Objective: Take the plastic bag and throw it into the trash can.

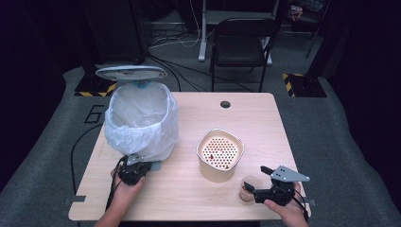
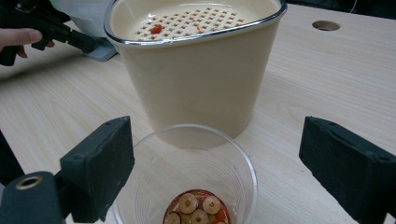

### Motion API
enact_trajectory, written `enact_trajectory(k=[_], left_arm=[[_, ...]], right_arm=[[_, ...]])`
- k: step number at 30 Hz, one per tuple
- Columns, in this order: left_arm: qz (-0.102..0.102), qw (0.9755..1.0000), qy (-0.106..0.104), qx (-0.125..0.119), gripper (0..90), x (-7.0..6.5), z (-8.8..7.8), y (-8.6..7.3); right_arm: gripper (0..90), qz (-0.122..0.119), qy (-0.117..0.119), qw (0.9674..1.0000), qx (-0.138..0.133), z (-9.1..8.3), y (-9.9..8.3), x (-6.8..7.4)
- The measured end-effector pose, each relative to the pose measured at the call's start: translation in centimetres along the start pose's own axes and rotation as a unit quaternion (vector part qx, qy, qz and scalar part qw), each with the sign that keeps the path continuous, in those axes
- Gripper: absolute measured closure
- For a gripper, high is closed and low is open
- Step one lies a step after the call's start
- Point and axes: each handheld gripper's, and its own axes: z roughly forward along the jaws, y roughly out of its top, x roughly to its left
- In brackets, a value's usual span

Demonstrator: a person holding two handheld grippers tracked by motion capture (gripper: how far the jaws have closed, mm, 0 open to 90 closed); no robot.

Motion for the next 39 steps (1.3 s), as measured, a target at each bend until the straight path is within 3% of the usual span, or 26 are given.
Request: enact_trajectory(k=[8,11,12,14,21,28,36,39], left_arm=[[0.005,1.0,-0.006,-0.001,90.0,0.1,0.0,0.0],[-0.004,1.0,0.001,0.002,90.0,0.0,0.0,0.0],[0.007,1.0,-0.005,0.001,90.0,0.1,0.0,0.0],[0.011,0.9999,-0.008,0.003,90.0,0.2,-0.1,0.1],[0.01,0.9999,-0.009,0.004,90.0,0.2,-0.1,0.1],[0.009,0.9999,-0.009,0.004,90.0,0.2,-0.1,0.1],[-0.002,1.0,-0.002,0.003,90.0,0.1,0.0,0.0],[0.005,1.0,-0.007,0.001,90.0,0.1,0.0,0.1]], right_arm=[[3.6,0.003,0.002,0.9999,0.013,0.5,-0.6,0.1],[3.6,0.005,0.007,0.9999,0.014,0.6,-0.7,0.1],[3.8,0.001,0.01,0.9999,0.011,0.6,-0.8,0.2],[3.7,0.001,0.011,0.9999,0.007,0.5,-0.7,0.4],[3.8,0.007,0.017,0.9998,-0.002,0.2,-0.4,0.6],[4.1,-0.008,0.029,0.9995,0.009,0.6,-0.8,1.0],[12.3,-0.02,0.035,0.9983,0.041,1.6,-1.9,1.4],[14.0,-0.026,0.034,0.9977,0.052,1.9,-2.1,1.4]])
